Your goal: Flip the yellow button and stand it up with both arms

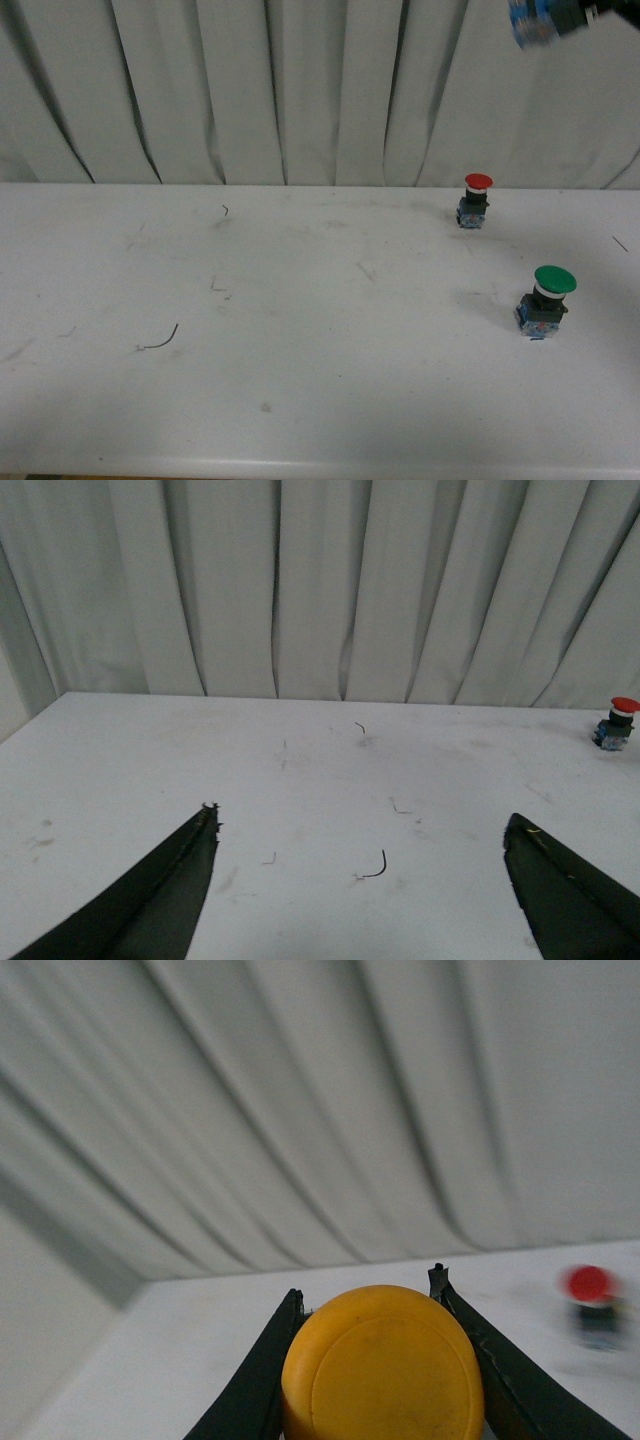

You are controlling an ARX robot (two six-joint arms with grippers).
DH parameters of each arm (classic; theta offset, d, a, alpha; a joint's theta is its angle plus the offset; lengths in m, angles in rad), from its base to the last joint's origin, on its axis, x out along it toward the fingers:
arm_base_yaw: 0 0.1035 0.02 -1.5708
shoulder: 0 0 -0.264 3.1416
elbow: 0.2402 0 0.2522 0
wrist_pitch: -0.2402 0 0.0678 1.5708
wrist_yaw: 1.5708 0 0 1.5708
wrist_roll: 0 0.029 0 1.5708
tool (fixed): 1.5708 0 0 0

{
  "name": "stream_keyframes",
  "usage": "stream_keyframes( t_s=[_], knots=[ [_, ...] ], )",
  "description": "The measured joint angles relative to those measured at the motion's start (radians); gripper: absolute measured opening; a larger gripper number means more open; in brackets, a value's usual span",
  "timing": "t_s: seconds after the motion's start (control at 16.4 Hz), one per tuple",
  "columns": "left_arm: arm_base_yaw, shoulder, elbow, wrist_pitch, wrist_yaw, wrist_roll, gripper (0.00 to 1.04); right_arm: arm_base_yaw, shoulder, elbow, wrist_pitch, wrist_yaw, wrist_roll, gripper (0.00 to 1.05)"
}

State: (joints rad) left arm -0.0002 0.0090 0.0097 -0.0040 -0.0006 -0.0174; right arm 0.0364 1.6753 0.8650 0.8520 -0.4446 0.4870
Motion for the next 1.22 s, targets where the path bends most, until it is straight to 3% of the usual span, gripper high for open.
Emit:
stream_keyframes(
  t_s=[0.06, 0.12, 0.3, 0.67, 0.85, 1.22],
  knots=[
    [0.000, 0.000, 0.000, 0.000, 0.000, 0.000, 0.95, -0.031, 0.048, 0.045, -0.113, 0.084, -0.135, 0.35],
    [0.000, 0.000, 0.000, 0.000, 0.000, 0.001, 0.99, -0.061, 0.104, 0.097, -0.216, 0.164, -0.268, 0.35],
    [0.000, 0.000, 0.000, 0.000, 0.000, 0.000, 0.98, -0.116, 0.222, 0.269, -0.381, 0.269, -0.446, 0.35],
    [0.000, 0.000, 0.000, 0.000, 0.000, 0.000, 0.98, -0.081, 0.464, 0.566, -0.649, 0.386, -0.489, 0.35],
    [0.000, 0.000, 0.000, 0.000, 0.000, 0.000, 0.98, -0.001, 0.581, 0.713, -0.786, 0.476, -0.507, 0.35],
    [0.000, 0.000, 0.000, 0.000, 0.000, 0.000, 0.98, 0.048, 0.646, 0.713, -0.800, 0.511, -0.529, 0.35]
  ],
)
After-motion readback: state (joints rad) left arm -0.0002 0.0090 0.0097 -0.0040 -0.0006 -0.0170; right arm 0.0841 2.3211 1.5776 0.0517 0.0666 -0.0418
